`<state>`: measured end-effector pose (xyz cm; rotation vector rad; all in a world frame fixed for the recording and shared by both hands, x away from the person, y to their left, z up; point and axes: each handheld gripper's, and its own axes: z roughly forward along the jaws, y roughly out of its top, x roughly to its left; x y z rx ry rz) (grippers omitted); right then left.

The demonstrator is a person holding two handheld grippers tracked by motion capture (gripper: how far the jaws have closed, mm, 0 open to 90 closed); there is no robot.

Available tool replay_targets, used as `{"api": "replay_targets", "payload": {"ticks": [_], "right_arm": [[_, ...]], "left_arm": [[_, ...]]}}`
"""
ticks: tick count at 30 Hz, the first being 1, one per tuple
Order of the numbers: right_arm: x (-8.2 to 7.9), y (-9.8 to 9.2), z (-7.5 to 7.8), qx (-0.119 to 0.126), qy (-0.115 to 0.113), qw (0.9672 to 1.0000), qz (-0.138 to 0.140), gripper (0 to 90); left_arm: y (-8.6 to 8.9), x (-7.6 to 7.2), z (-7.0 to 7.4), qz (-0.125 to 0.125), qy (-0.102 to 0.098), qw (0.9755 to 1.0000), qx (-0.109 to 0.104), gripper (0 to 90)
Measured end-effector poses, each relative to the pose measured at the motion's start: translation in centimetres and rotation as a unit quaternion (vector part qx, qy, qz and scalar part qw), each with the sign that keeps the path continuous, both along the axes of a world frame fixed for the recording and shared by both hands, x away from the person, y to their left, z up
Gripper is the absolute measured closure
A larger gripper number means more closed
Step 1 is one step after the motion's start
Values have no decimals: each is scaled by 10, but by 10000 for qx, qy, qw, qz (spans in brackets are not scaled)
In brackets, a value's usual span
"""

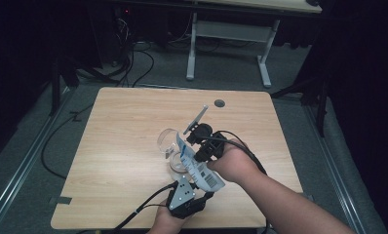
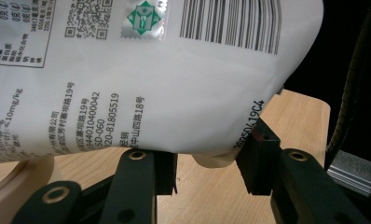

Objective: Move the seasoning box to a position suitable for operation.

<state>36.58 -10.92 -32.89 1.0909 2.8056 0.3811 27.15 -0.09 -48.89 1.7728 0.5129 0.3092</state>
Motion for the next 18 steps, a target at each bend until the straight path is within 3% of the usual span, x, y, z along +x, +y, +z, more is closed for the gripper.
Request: {"api": "replay_targets", "payload": {"ticks": [18], "right_arm": [[0, -1, 0, 32, -28, 10000, -2, 900]], "left_arm": [[-1, 0, 1, -9, -6, 10000, -13, 630]]}}
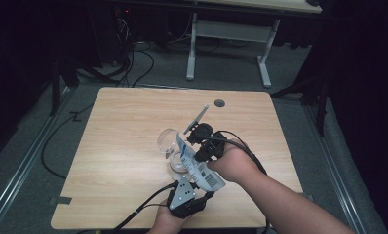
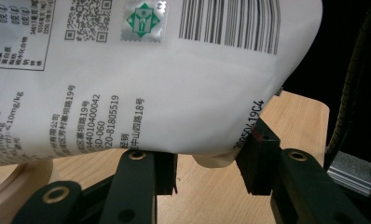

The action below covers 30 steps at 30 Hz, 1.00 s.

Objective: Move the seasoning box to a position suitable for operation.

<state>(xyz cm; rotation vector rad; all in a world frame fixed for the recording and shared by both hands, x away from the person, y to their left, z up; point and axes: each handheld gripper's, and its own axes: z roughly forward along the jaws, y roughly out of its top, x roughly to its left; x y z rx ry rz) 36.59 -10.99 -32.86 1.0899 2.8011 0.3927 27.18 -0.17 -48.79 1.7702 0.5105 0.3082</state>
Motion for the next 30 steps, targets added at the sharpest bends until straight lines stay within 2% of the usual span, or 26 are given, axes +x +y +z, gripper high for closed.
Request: {"api": "replay_targets", "payload": {"ticks": [12, 15, 20, 30], "right_arm": [[1, 1, 0, -28, 7, 10000, 13, 900], [0, 2, 0, -32, 40, 10000, -62, 900], [1, 2, 0, -28, 2, 10000, 33, 900], [1, 4, 0, -11, -3, 10000, 27, 900]], "left_arm": [[0, 0, 0, 0, 1, 10000, -11, 630], [0, 0, 1, -4, 13, 10000, -28, 631], [0, 0, 1, -2, 7, 10000, -34, 630], [2, 1, 2, 14, 0, 10000, -46, 631]]}}
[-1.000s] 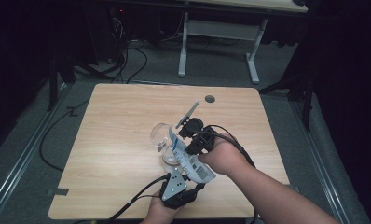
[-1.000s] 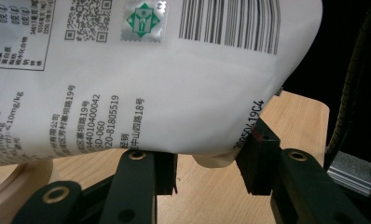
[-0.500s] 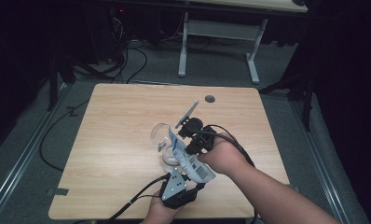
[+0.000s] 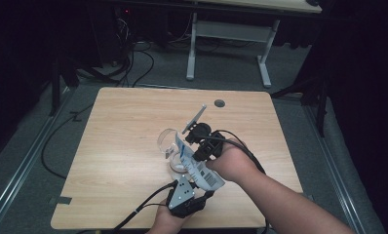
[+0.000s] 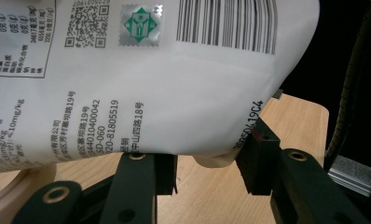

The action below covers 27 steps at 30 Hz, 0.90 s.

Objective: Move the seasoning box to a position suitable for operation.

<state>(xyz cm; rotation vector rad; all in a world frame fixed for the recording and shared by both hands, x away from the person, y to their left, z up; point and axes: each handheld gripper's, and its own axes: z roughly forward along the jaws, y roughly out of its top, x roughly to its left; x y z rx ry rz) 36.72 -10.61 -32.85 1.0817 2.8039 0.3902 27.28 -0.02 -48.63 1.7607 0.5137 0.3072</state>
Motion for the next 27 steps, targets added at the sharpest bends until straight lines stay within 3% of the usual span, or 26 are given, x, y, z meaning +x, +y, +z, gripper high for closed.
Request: {"api": "replay_targets", "payload": {"ticks": [27], "right_arm": [[1, 2, 1, -7, -14, 10000, 86, 900]], "left_arm": [[1, 1, 1, 15, -18, 10000, -15, 632]]}}
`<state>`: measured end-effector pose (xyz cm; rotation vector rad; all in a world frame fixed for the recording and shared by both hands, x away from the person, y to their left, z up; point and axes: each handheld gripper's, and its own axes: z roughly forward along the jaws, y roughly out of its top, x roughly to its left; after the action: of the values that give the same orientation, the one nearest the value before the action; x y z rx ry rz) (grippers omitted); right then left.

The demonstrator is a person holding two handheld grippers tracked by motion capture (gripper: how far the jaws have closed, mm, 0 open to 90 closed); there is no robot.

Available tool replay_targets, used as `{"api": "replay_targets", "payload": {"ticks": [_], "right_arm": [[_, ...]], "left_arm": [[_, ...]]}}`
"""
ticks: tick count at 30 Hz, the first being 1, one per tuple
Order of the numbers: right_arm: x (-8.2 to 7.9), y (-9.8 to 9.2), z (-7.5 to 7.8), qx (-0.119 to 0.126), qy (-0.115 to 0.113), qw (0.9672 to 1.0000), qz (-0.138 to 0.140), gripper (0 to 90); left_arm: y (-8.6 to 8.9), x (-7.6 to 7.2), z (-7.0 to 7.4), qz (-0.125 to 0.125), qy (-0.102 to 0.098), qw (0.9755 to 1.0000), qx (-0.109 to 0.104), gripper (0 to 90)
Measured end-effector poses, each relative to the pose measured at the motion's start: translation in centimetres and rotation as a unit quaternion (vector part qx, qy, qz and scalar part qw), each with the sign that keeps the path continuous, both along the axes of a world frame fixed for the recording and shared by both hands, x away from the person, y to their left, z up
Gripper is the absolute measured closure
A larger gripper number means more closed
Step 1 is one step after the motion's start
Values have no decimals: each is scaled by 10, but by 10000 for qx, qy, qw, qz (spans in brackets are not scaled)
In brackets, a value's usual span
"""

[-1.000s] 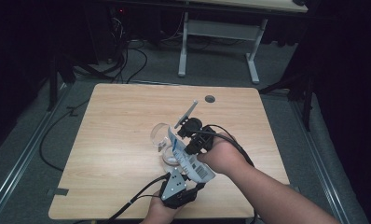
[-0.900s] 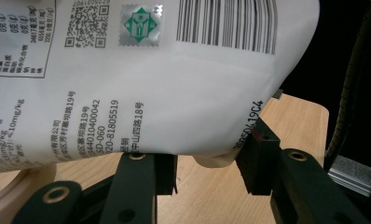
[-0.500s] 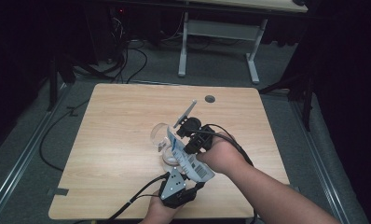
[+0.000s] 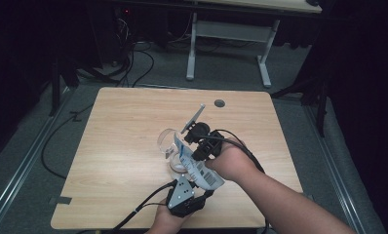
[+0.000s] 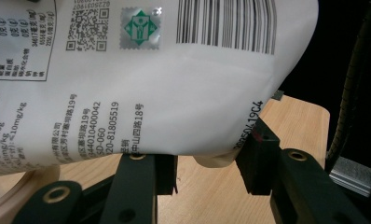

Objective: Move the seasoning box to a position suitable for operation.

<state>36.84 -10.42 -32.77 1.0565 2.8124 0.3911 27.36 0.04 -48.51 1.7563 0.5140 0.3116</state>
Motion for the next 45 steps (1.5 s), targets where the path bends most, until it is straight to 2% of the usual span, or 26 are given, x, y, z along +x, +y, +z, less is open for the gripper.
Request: {"api": "replay_targets", "payload": {"ticks": [45], "right_arm": [[2, 7, 3, -27, -90, 9999, 96, 900]], "left_arm": [[4, 1, 4, 35, -1, 10000, -76, 633]]}}
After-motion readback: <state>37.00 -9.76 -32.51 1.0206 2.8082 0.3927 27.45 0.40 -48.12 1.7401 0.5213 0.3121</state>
